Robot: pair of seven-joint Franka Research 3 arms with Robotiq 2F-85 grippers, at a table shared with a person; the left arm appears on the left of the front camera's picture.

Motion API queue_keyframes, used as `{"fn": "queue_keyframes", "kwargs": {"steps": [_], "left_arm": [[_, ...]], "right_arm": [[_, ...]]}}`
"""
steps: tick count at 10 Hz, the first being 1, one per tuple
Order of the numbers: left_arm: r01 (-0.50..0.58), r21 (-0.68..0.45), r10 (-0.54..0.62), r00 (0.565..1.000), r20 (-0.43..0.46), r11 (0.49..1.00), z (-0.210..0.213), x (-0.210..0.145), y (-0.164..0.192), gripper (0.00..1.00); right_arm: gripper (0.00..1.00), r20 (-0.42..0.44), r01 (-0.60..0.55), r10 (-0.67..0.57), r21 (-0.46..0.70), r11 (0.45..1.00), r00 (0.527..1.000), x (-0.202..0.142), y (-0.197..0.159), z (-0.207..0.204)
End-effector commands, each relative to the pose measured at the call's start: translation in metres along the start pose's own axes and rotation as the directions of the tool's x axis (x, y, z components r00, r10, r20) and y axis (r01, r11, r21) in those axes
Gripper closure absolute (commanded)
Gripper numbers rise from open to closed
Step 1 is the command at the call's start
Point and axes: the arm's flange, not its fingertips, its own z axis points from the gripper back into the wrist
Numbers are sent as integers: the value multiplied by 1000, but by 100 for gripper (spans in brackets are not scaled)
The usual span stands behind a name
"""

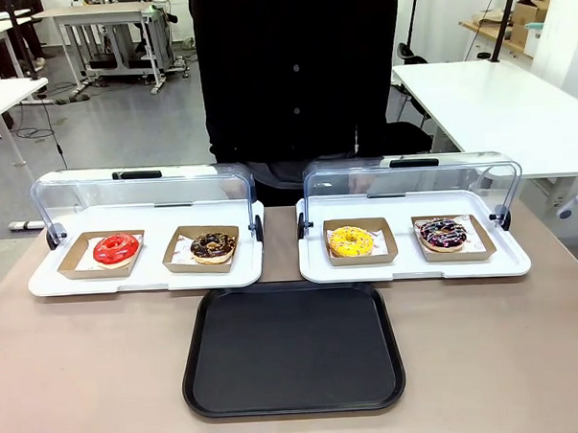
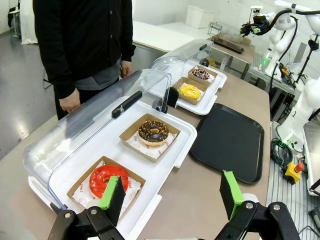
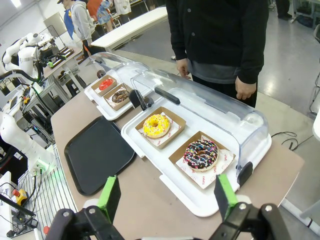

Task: Move the fourth donut from the left to the tray.
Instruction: Pick up the Paper togo box containing the Donut indicated by the person and place it on the Handle tray.

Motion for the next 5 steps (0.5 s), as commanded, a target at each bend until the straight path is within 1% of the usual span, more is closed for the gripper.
{"fn": "queue_keyframes", "kwargs": {"steps": [1, 5], "left_arm": [[-5, -12, 5, 1000, -2, 1000, 2, 2, 0, 0], [-5, -12, 5, 1000, -2, 1000, 2, 2, 0, 0]], "right_arm": [[0, 31, -28, 28, 3, 1000, 999, 2, -1, -1], [0, 31, -28, 28, 3, 1000, 999, 2, -1, -1]]}}
